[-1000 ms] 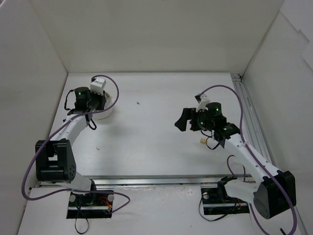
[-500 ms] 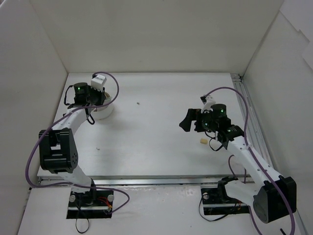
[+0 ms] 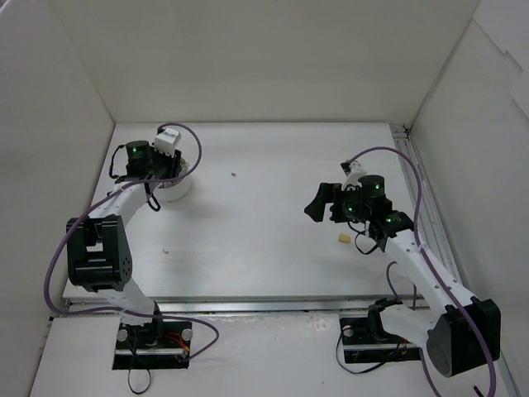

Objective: Sort the stationery into containers
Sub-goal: Place the stationery in the storage box, then pick up the stationery from the center of the board.

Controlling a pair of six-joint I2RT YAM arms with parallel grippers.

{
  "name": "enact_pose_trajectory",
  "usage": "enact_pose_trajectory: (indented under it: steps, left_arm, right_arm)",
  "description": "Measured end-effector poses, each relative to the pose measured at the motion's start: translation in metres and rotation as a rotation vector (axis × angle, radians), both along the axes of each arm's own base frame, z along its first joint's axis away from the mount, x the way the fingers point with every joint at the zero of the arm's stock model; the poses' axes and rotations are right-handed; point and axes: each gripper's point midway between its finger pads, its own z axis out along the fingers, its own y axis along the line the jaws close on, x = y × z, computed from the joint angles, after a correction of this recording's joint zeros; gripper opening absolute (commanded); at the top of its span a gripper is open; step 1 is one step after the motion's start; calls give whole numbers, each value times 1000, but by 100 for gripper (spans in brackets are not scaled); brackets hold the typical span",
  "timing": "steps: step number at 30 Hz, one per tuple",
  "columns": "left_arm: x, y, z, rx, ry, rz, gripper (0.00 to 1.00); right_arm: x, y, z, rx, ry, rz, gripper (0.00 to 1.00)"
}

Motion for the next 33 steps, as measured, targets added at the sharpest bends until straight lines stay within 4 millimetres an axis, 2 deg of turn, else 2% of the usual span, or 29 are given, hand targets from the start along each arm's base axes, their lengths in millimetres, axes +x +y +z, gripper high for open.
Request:
enact_pose_trajectory:
  steps: [7, 9, 10, 11, 13, 16, 19, 21, 24, 27, 30, 33]
  left_arm:
    - [-2, 1, -1, -2, 11, 12, 50]
    - [-4, 0, 3, -10, 9, 15, 58]
    - [-5, -1, 8, -18, 4, 16, 76]
    - [-7, -2, 14, -24, -6, 12, 99]
    - [-12, -9, 34, -64, -35, 6, 100]
    - [-29, -25, 75, -135, -103, -16, 99]
    - [-58, -54, 118, -221, -176, -55, 99]
    - [-83, -75, 135, -272, -208, -89, 99]
    - [-115, -95, 137, -320, -209, -127, 99]
    - [-138, -104, 123, -340, -177, -133, 99]
    - [-150, -101, 108, -342, -145, -106, 99]
    - [-156, -100, 104, -347, -133, -88, 100]
  right_arm:
    - [-1, -2, -5, 3, 18, -15, 98]
    - [-2, -7, -11, -1, 40, -41, 98]
    - [-3, -11, -15, -8, 58, -64, 98]
    - [-3, -14, -18, -13, 72, -84, 98]
    - [-3, -25, -24, -28, 109, -156, 98]
    - [-2, -44, -40, -60, 180, -281, 98]
    - [-6, -59, -68, -100, 283, -376, 98]
    - [-12, -66, -88, -128, 364, -416, 98]
    - [-20, -73, -111, -168, 461, -448, 98]
    - [-28, -79, -128, -211, 527, -468, 98]
    - [-33, -84, -138, -247, 568, -491, 98]
    - [-35, -88, -144, -271, 589, -511, 95]
